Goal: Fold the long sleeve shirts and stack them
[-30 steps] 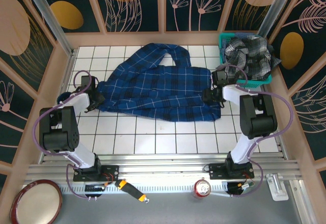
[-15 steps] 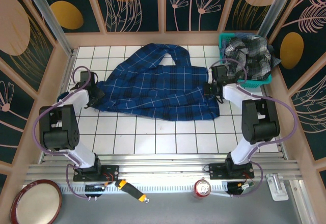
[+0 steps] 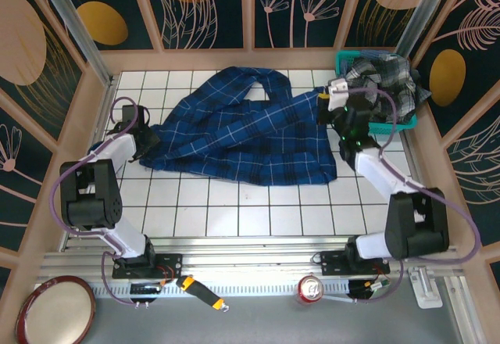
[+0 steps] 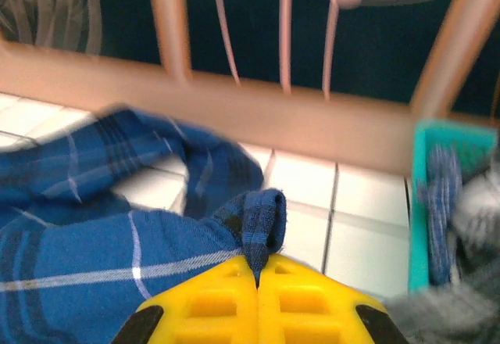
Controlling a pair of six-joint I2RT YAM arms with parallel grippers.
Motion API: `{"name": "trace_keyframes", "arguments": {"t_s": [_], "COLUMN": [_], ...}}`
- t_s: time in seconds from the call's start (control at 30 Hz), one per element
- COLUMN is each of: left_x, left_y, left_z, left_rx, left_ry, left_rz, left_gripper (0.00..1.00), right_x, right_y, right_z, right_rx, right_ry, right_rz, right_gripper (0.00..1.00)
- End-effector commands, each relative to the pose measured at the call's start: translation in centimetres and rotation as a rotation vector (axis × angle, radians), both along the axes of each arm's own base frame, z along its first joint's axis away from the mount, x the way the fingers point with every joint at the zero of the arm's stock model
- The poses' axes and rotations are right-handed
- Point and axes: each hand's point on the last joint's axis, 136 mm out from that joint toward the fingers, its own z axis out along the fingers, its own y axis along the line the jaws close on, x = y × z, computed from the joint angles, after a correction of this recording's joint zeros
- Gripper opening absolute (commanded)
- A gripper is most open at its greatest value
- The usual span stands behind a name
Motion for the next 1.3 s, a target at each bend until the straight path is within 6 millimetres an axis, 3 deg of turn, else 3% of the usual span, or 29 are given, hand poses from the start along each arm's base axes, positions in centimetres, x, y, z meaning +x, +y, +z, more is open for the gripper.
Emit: {"name": "trace_keyframes", "arguments": {"t_s": [0.0, 0.07, 0.1, 0.13, 0.2, 0.3, 0.37, 0.43, 0.5, 0.53, 0.63, 0.7, 0.8, 0.97, 1.03, 1.13, 1.27], "left_x": [-0.2, -0.4, -0.5, -0.6, -0.6, -0.8, -0.7, -0.3, 0.3, 0.5, 0.9, 0.8, 0.7, 1.4, 0.6, -0.5, -2.1], "left_y": [0.3, 0.4, 0.4, 0.4, 0.3, 0.5, 0.6, 0.4, 0.1, -0.3, -1.6, -2.4, -3.4, -7.1, -7.8, -7.1, -5.9], "left_z": [-0.6, -0.8, -0.9, -0.9, -0.8, -0.1, 0.5, 1.2, 1.7, 1.9, 2.6, 3.2, 3.5, 3.0, 0.8, -1.0, -3.1], "left_rx": [-0.009, -0.012, -0.012, -0.014, -0.016, -0.003, 0.003, -0.006, -0.024, -0.041, -0.085, -0.081, -0.068, -0.088, -0.112, -0.091, -0.048], "left_ry": [0.019, 0.019, 0.02, 0.021, 0.019, 0.012, -0.004, -0.028, -0.05, -0.059, -0.1, -0.115, -0.109, -0.122, -0.076, -0.033, 0.027], "left_rz": [0.004, 0.007, 0.01, 0.009, 0.006, 0.009, 0.011, 0.007, -0.008, -0.021, -0.06, -0.078, -0.116, -0.231, -0.248, -0.22, -0.163], "left_gripper": [0.02, 0.03, 0.03, 0.03, 0.04, 0.05, 0.07, 0.09, 0.1, 0.1, 0.13, 0.16, 0.21, 0.25, 0.24, 0.23, 0.22], "right_x": [-4.9, -5.6, -5.7, -6.1, -7.8, -11.2, -12.1, -12.3, -11.3, -10.7, -8.6, -7.6, -6.8, -6.7, -7.3, -8.6, -10.8], "right_y": [1.9, 1.9, 1.9, 1.9, 1.6, 0.6, -0.5, -1.0, -1.7, -1.6, 0.3, 4.6, 8.8, 10.7, 11.2, 10.6, 7.8], "right_z": [2.9, -0.9, -3.4, -5.2, -7.1, -6.2, -5.5, -4.3, -3.6, -3.8, -4.9, -7.1, -10.9, -16.4, -17.8, -19.6, -20.8], "right_rx": [-0.034, -0.029, -0.036, -0.022, 0.043, 0.15, 0.203, 0.248, 0.322, 0.344, 0.356, 0.19, -0.044, -0.226, -0.223, -0.226, -0.268], "right_ry": [-0.371, -0.264, -0.163, -0.089, -0.017, -0.048, -0.02, 0.007, 0.101, 0.17, 0.4, 0.549, 0.735, 0.852, 0.883, 0.934, 0.983], "right_rz": [0.215, 0.226, 0.229, 0.232, 0.217, 0.175, 0.11, 0.071, 0.003, -0.022, -0.089, -0.109, -0.181, -0.289, -0.276, -0.285, -0.373], "right_gripper": [0.01, 0.17, 0.35, 0.45, 0.51, 0.66, 0.73, 0.83, 0.89, 0.97, 0.99, 0.99, 0.99, 0.99, 0.97, 0.97, 0.97]}}
